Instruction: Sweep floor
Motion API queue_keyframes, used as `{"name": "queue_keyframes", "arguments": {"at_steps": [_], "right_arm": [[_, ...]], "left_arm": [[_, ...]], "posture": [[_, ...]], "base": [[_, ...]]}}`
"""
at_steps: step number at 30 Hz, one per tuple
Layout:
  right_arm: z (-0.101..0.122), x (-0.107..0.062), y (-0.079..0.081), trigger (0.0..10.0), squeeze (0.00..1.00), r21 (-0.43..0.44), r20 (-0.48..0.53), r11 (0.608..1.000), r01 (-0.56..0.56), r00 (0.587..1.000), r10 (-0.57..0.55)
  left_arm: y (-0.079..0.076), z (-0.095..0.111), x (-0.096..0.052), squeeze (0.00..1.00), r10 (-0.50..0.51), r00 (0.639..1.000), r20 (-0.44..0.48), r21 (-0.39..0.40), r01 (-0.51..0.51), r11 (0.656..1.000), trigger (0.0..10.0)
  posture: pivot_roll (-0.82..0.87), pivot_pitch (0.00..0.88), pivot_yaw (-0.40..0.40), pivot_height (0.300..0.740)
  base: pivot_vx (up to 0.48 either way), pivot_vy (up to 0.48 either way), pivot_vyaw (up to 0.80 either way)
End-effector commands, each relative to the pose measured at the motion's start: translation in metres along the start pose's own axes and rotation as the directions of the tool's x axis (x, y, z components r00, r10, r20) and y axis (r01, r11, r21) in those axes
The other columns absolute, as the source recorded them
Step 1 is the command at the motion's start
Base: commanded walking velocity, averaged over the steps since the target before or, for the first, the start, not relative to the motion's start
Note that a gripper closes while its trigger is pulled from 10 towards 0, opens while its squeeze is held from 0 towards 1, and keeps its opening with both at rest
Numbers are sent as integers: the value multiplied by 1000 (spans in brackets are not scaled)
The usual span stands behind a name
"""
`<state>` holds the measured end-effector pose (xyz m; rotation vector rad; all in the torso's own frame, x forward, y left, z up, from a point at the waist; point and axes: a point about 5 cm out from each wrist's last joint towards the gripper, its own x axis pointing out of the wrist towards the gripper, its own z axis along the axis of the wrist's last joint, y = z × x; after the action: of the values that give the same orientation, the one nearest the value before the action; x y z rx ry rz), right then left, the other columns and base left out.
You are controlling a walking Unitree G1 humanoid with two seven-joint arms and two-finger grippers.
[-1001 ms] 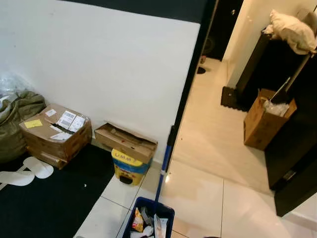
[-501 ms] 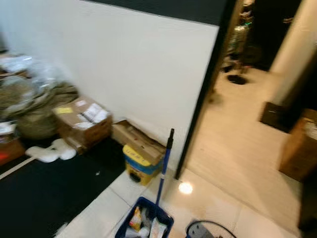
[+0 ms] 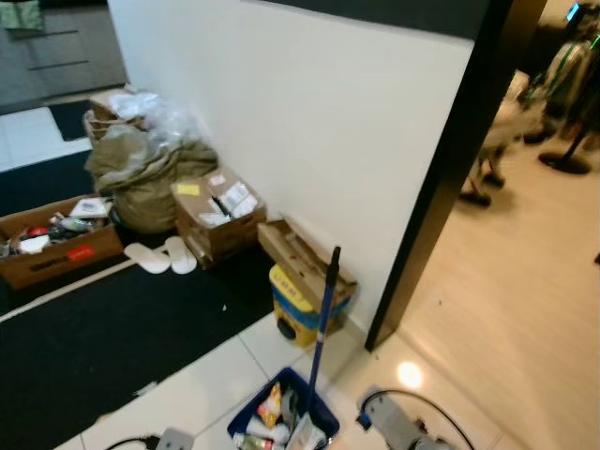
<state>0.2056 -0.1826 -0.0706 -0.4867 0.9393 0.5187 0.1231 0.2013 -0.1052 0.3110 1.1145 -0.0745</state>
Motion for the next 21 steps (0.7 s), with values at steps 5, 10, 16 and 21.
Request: {"name": "queue_keyframes", "arguments": {"at_steps": [5, 10, 16, 21], "right_arm": [[26, 1, -5, 10000, 0, 50, 128, 999, -16, 992, 10], [69, 0, -16, 10000, 0, 191, 324, 981, -29, 945, -36], [109, -11, -50, 10000, 0, 402, 433, 914, 58, 868, -245], [119, -15, -57, 10000, 0, 445, 464, 893, 62, 837, -289]], "left_arm": [[-6, -13, -2, 0, -25, 999, -46, 17, 26, 1000, 10000], [-5, -15, -3, 0, -18, 999, -46, 31, 19, 999, 10000], [-2, -23, -5, 0, -10, 999, -51, 54, 12, 998, 10000], [2, -27, -6, 0, -5, 999, -53, 64, 8, 998, 10000]], "posture": [[19, 0, -84, 740], [18, 0, -81, 740], [28, 0, -70, 740], [40, 14, -55, 740]], "base": [[0, 0, 0], [0, 0, 0], [0, 0, 0], [0, 0, 0]]}}
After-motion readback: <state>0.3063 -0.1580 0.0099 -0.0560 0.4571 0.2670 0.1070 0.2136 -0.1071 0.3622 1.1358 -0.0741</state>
